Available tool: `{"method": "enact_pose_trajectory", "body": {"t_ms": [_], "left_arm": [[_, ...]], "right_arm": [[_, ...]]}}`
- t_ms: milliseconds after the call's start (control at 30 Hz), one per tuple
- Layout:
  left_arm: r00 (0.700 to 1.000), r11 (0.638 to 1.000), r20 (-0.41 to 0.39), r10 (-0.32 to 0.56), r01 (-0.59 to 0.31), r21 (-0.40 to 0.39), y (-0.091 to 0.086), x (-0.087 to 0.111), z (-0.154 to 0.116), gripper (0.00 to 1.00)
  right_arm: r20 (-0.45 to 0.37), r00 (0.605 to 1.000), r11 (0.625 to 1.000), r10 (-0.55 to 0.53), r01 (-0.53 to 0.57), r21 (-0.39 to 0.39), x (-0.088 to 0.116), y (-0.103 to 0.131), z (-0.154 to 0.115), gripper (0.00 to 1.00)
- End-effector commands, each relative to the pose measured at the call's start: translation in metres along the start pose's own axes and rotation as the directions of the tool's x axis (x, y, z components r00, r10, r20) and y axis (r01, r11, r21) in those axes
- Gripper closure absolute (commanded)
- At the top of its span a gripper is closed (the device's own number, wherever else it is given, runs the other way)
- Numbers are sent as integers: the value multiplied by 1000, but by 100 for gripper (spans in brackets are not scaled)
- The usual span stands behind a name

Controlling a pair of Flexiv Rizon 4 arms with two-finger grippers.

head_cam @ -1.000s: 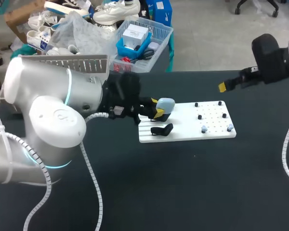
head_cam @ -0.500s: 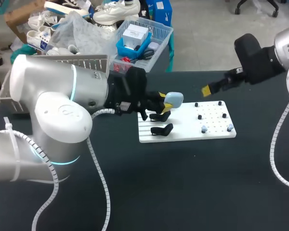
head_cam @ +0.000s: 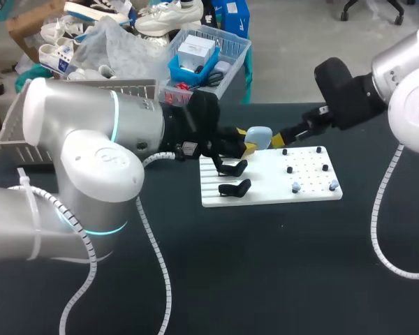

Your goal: Pick up each earbud case from the left stands, insert the matching earbuds, close the lid, and place the case in the box.

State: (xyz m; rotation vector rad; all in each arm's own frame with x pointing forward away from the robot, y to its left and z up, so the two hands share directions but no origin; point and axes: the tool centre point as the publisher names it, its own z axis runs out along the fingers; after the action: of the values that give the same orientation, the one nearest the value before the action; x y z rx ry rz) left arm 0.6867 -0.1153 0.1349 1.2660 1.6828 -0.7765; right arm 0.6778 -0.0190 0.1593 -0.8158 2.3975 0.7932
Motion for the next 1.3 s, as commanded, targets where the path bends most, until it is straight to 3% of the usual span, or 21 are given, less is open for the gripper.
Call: {"method": "enact_pose_trajectory", "body": {"t_ms": [33,1300], "left_arm": [[1000,1000,6,-4,4,1,0,0,0,100],[1000,999,22,14,-15,31,-13,-1,-1,100]], "right_arm": [[-8,1000,1000,3,-3,2,-1,-1,3,0],[-9,1000,1000,19,-19,-2,-3,-7,13,0]]}}
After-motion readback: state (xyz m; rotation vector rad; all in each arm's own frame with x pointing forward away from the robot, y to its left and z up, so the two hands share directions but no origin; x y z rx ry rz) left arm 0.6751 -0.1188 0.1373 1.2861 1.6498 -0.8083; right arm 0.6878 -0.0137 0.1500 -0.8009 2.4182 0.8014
